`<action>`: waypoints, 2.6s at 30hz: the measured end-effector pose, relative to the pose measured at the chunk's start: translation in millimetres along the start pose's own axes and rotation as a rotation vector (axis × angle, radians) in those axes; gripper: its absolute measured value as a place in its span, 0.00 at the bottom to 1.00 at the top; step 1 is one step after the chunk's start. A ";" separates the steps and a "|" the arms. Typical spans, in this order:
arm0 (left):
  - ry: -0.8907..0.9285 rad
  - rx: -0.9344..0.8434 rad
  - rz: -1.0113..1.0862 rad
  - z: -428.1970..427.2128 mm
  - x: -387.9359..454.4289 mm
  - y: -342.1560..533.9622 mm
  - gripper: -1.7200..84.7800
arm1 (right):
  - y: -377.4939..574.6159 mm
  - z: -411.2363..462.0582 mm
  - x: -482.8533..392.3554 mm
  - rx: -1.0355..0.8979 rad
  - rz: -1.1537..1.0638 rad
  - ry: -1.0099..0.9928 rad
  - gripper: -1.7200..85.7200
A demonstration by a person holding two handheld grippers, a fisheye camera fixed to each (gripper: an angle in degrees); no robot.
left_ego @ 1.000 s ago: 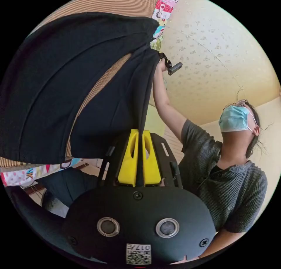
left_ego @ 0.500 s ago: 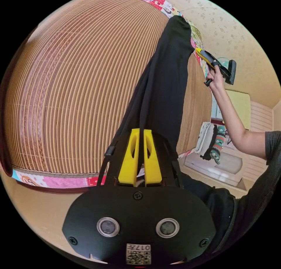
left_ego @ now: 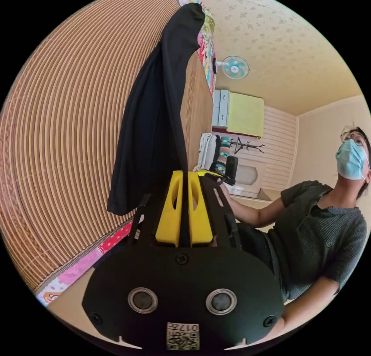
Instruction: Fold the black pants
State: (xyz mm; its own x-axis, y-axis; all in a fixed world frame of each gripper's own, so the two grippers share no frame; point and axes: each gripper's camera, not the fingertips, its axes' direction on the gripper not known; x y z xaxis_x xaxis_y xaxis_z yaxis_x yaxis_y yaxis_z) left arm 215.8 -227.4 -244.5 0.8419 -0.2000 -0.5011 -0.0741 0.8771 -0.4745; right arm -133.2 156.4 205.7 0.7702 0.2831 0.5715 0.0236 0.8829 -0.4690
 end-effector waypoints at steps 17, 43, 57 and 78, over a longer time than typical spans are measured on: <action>-0.443 0.044 0.001 31.8 -23.5 -6.7 0.15 | -95.7 25.3 64.3 0.184 0.077 0.002 0.14; -0.103 -0.111 0.079 127.3 -38.7 -7.1 0.11 | -71.7 -10.9 150.7 0.094 0.100 -0.185 0.13; 0.336 0.000 0.515 10.7 160.0 210.1 0.07 | 116.7 -160.6 -24.8 0.334 -0.322 -0.714 0.04; -0.022 0.350 0.594 -43.0 310.8 84.9 0.07 | -36.3 -251.1 -174.1 0.411 -0.506 -0.154 0.03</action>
State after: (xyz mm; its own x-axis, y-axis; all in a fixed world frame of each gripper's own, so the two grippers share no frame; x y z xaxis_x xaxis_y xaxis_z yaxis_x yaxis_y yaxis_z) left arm 448.2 -233.8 -471.6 0.7230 0.3638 -0.5873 -0.3526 0.9254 0.1391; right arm -108.1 -19.0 -45.9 0.6274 -0.1800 0.7576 0.0900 0.9832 0.1590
